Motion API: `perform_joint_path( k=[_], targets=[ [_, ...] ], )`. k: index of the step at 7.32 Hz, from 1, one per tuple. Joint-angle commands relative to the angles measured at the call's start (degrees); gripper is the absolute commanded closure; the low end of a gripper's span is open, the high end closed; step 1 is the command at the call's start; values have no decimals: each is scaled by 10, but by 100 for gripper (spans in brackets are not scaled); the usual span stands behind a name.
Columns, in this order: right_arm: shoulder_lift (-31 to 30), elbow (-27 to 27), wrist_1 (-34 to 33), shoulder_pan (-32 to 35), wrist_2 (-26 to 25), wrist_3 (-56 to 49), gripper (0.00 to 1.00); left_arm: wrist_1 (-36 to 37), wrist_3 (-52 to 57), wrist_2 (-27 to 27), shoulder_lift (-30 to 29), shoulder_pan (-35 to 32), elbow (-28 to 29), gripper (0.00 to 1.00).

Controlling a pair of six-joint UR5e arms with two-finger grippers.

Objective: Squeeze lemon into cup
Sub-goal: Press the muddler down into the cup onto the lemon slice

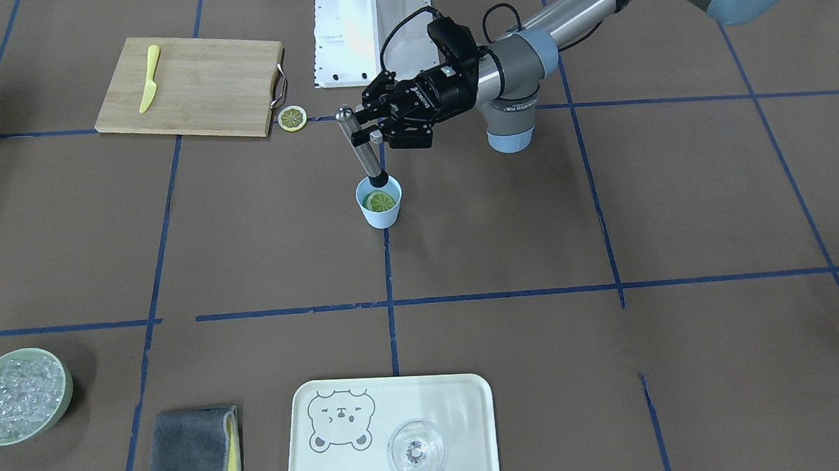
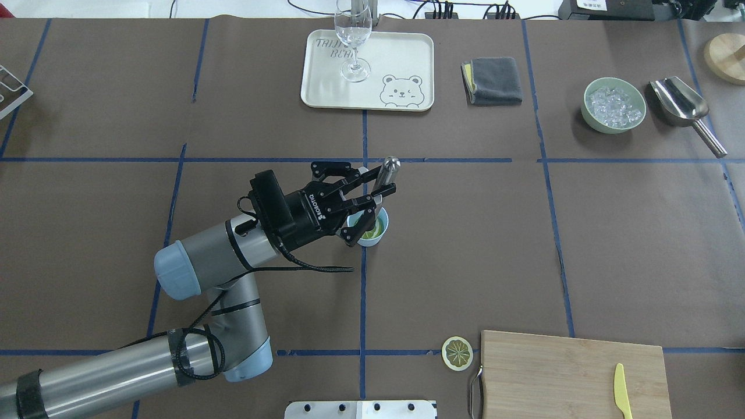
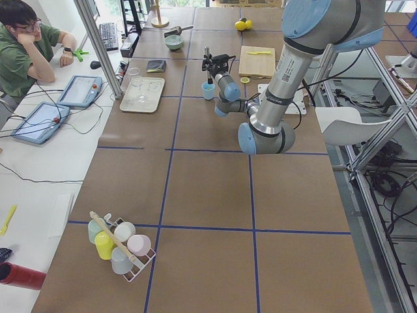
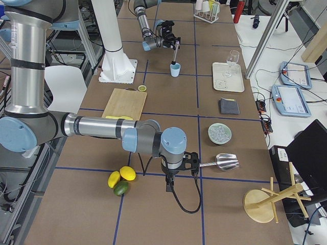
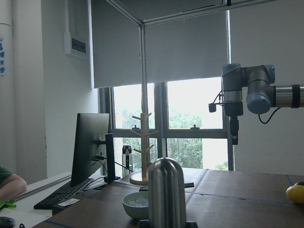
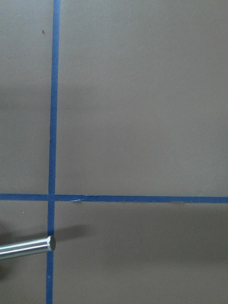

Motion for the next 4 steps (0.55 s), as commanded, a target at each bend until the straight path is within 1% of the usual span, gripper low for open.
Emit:
perform_joint_path(
  k=[1, 4],
  targets=[
    [1, 0, 0, 2, 0, 0, 0, 0, 0, 19, -3, 0, 1, 100],
    [1, 0, 0, 2, 0, 0, 0, 2, 1, 32, -2, 7, 49, 100]
  ],
)
